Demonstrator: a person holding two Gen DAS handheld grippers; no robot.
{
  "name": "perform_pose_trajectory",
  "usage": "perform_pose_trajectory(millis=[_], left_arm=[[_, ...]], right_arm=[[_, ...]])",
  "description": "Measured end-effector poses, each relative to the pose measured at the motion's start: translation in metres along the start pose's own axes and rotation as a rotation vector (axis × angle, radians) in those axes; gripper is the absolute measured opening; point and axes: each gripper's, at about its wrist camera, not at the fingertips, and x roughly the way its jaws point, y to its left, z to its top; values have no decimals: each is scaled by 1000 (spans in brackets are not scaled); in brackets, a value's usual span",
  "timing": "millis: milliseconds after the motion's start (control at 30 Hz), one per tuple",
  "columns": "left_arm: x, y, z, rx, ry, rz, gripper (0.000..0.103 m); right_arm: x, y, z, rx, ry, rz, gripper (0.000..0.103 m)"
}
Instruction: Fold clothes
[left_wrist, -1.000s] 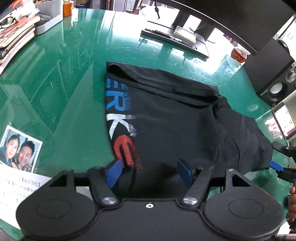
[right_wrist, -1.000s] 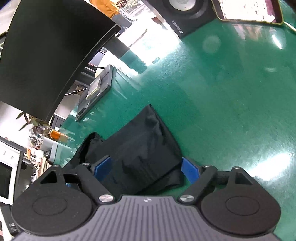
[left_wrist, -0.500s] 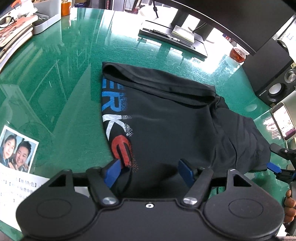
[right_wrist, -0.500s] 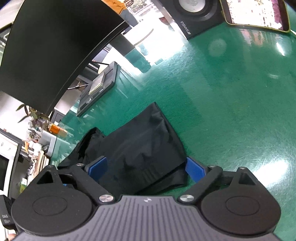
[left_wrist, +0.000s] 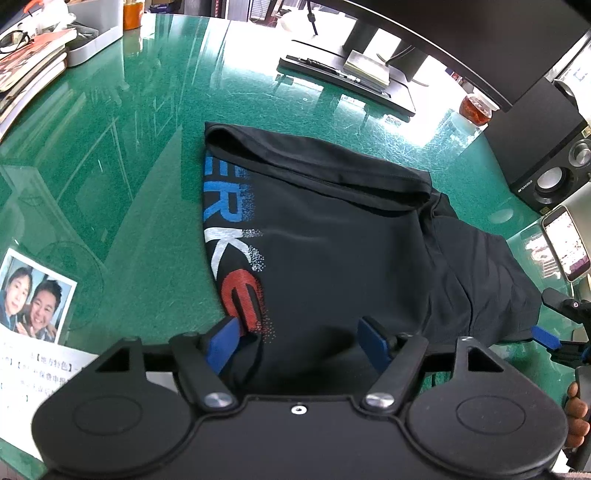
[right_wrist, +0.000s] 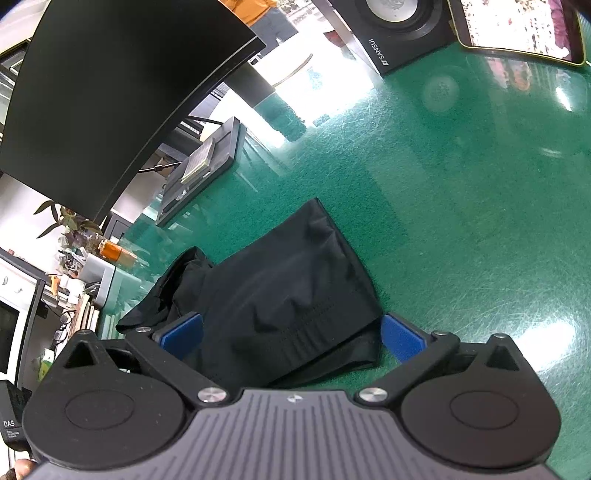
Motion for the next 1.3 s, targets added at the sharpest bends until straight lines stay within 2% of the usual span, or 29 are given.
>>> perform_pose_trajectory(millis=[1300], left_arm=[[1,-4,0,-16,5,2,75]], right_arm=[[1,5,-5,-22,-7,-14,103]])
